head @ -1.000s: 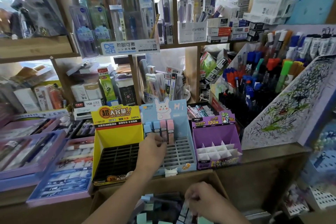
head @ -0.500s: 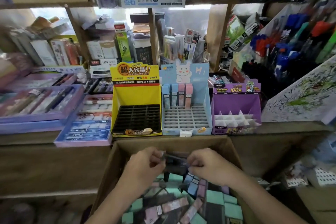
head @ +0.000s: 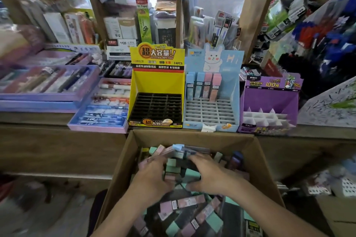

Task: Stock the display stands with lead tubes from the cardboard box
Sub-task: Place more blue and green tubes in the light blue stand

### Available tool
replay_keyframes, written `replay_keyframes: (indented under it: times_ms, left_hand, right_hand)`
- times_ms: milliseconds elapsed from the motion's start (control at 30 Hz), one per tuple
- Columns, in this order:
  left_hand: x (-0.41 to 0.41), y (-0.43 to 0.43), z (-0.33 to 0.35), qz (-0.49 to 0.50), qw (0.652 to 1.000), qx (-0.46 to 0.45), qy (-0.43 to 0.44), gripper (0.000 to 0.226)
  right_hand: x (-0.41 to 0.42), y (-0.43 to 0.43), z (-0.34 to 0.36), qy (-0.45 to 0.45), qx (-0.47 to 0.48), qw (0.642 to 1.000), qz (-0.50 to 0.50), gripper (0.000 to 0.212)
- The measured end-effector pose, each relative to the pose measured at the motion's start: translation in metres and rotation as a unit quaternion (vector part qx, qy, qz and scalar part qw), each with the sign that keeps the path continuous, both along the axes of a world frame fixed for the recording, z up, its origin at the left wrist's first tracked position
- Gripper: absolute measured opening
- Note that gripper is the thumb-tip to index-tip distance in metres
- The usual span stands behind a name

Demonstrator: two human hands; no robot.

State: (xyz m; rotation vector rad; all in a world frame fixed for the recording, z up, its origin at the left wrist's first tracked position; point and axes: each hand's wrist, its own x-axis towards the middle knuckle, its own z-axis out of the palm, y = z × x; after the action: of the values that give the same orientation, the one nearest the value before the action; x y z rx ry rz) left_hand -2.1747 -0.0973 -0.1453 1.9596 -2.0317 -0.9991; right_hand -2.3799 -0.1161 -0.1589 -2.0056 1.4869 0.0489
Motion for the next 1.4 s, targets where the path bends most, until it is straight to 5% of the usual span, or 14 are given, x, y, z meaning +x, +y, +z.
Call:
replay_keyframes:
  times_ms: [367,567,667,800,900,1067,1167,1400]
  left_hand:
    - [-0.011,-0.004,-0.006,0.061,0.996,-0.003,0.065,0.052]
    - [-0.013,-0.006,-0.007,0.106,0.986,0.008,0.131,0.023]
    - [-0.014,-0.007,-0.004,0.195,0.945,0.057,0.255,0.021]
    - [-0.015,-0.007,-0.001,0.254,0.836,0.195,0.445,0.024]
    - [-0.017,-0.005,-0.003,0.267,0.797,0.224,0.493,0.026]
    - [-0.015,-0.007,-0.005,0.289,0.794,0.201,0.495,0.027]
    - [-0.016,-0.006,-0.007,0.307,0.797,0.185,0.486,0.024]
    - [-0.02,-0.004,-0.003,0.329,0.791,0.185,0.481,0.018]
  right_hand:
    - [-0.006,-0.002,-0.018,-0.083,0.004,0.994,-0.077,0.031]
    - [-0.005,-0.001,-0.013,-0.114,0.014,0.988,-0.106,0.022]
    - [-0.004,-0.002,-0.008,-0.194,0.039,0.968,-0.152,0.024]
    - [0.002,-0.001,-0.001,-0.322,0.077,0.921,-0.204,0.025]
    - [0.005,0.002,0.003,-0.35,0.077,0.908,-0.215,0.021]
    - [-0.005,-0.003,0.005,-0.222,-0.075,0.948,-0.217,0.009]
    - [-0.013,-0.006,0.003,-0.09,-0.154,0.967,-0.185,0.026]
    - [-0.007,-0.008,-0.009,0.016,-0.153,0.979,-0.133,0.055]
